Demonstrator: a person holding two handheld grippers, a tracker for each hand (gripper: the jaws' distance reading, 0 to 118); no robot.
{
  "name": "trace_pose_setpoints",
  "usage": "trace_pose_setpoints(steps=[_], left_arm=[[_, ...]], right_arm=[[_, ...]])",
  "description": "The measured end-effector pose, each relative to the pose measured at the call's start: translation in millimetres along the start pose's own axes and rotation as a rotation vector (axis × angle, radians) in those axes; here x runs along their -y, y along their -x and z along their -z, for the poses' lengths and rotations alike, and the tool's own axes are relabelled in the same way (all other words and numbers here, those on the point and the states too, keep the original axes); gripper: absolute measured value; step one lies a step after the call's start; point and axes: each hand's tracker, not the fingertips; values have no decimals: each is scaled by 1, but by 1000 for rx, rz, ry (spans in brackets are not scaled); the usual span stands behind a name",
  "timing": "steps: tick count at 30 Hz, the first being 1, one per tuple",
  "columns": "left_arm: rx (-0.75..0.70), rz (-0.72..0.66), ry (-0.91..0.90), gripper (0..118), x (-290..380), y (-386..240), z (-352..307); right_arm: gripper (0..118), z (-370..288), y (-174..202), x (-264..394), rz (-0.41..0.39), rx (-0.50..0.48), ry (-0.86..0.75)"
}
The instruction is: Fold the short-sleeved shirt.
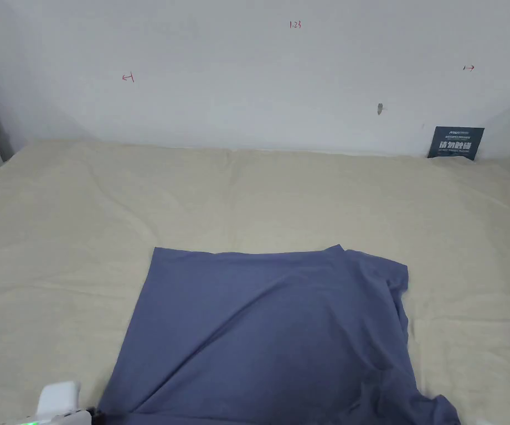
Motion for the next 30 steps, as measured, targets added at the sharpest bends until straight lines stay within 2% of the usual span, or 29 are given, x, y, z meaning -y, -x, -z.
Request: trace_pose_setpoints(steps=[3, 5, 6, 7, 8, 9, 10, 11, 17, 19, 24, 25, 27, 28, 29, 30], left_arm=[[-20, -28, 46, 4, 8, -3, 11], [-26, -74, 34, 5, 5, -6, 7], [-25, -91, 40, 9, 0, -6, 5], [-10, -108, 54, 29, -4, -5, 2], [12, -117, 59, 54, -7, -5, -1], [39, -136, 54, 77, -11, -5, -8], [81, -155, 20, 91, -16, -6, -18], [118, -164, -21, 94, -20, -8, -28], [201, -133, -322, 94, -63, -38, -104], [181, -98, -469, 94, -74, -50, -130], [88, 14, -698, 94, -86, -78, -168], [62, 37, -724, 93, -87, -84, -171], [43, 76, -771, 90, -85, -92, -178], [42, 102, -790, 79, -83, -95, -181], [36, 121, -807, 64, -83, -98, -182], [37, 136, -828, 37, -81, -101, -184]], right_arm=[[2, 19, 4, 8, 51, 35, 105], [2, 23, 7, 6, 60, 50, 104], [2, 19, 11, 4, 55, 56, 95], [10, 13, 16, 2, 50, 67, 82], [24, 9, 17, -2, 46, 68, 68], [45, 1, 19, -11, 39, 54, 44], [74, -7, 22, -22, 26, 37, 3], [88, -15, 23, -28, 18, 23, -34], [90, -81, 60, -89, -53, 22, -405], [90, -105, 72, -103, -65, 21, -537], [89, -139, 94, -119, -119, 57, -709], [87, -143, 98, -120, -130, 67, -736], [67, -148, 103, -120, -150, 114, -784], [63, -150, 104, -121, -160, 114, -786], [61, -152, 104, -121, -160, 97, -778], [55, -154, 104, -122, -166, 79, -777]])
